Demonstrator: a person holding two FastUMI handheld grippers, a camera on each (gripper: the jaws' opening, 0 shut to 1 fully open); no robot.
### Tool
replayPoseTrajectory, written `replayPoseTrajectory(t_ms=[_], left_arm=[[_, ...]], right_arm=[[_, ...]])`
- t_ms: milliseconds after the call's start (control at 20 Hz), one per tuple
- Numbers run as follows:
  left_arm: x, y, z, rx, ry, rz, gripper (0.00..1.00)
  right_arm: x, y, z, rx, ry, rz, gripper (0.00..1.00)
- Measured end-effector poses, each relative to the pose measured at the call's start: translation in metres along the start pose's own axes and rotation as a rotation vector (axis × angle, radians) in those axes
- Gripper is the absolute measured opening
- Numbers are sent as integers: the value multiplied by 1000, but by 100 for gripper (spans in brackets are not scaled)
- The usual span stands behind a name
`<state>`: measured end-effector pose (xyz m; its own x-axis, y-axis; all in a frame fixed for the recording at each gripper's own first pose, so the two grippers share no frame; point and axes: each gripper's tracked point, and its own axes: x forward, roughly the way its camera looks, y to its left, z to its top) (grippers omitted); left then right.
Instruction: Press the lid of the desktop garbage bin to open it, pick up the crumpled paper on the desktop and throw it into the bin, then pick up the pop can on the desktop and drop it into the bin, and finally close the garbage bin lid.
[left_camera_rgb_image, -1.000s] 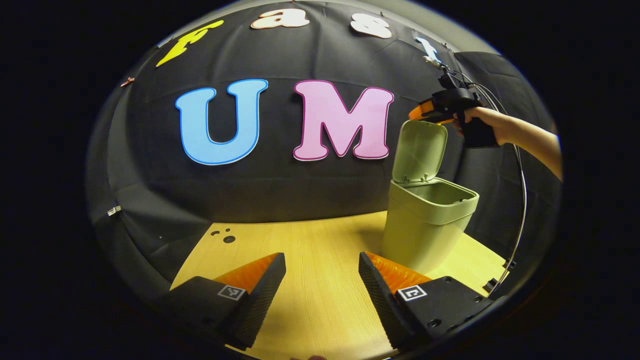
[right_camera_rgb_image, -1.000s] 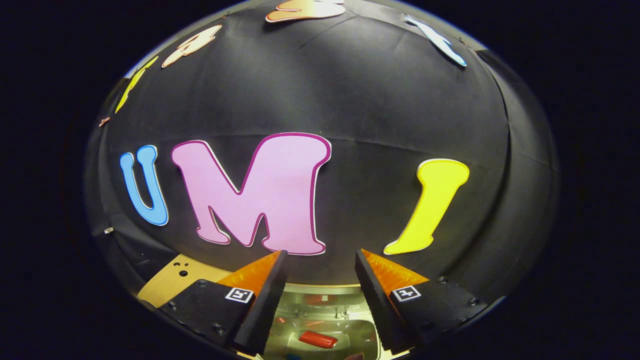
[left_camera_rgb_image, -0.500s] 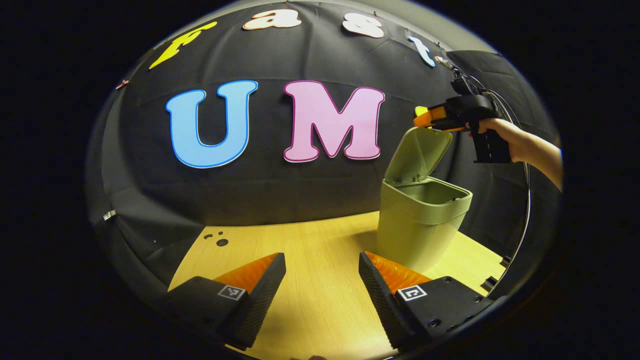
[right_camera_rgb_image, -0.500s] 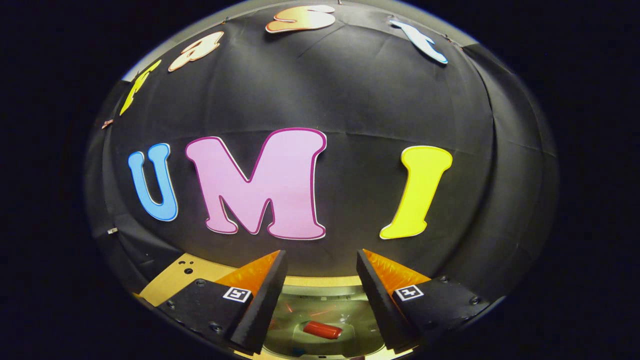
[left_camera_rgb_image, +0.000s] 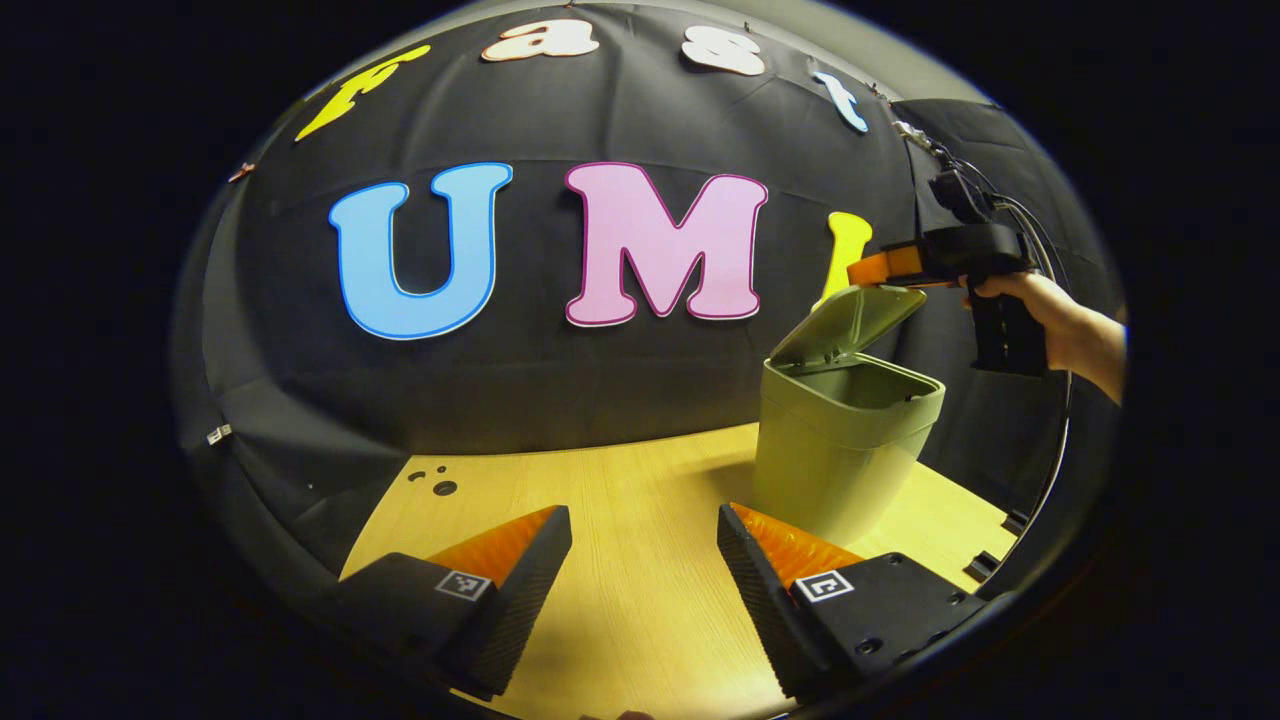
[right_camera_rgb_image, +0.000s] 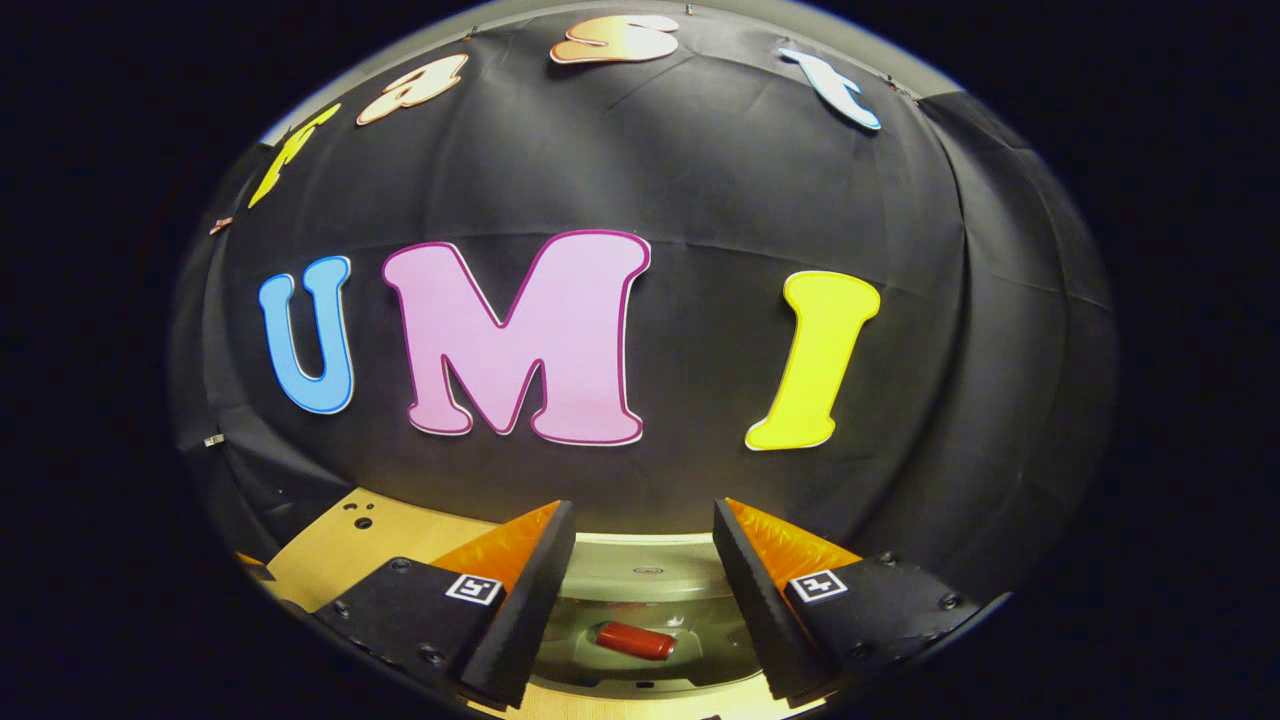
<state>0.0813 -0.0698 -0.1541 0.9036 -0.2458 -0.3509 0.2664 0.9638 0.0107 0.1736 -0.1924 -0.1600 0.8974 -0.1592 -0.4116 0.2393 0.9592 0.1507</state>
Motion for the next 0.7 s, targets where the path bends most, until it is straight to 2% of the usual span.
replayPoseTrajectory(t_ms=[200, 700], left_arm=[[-1, -1, 0, 3, -1, 0, 94], [-5, -5, -2, -1, 1, -2, 94]], right_arm=[[-7, 5, -20, 47, 21, 16, 88], [-17, 11, -82, 26, 121, 32, 89]])
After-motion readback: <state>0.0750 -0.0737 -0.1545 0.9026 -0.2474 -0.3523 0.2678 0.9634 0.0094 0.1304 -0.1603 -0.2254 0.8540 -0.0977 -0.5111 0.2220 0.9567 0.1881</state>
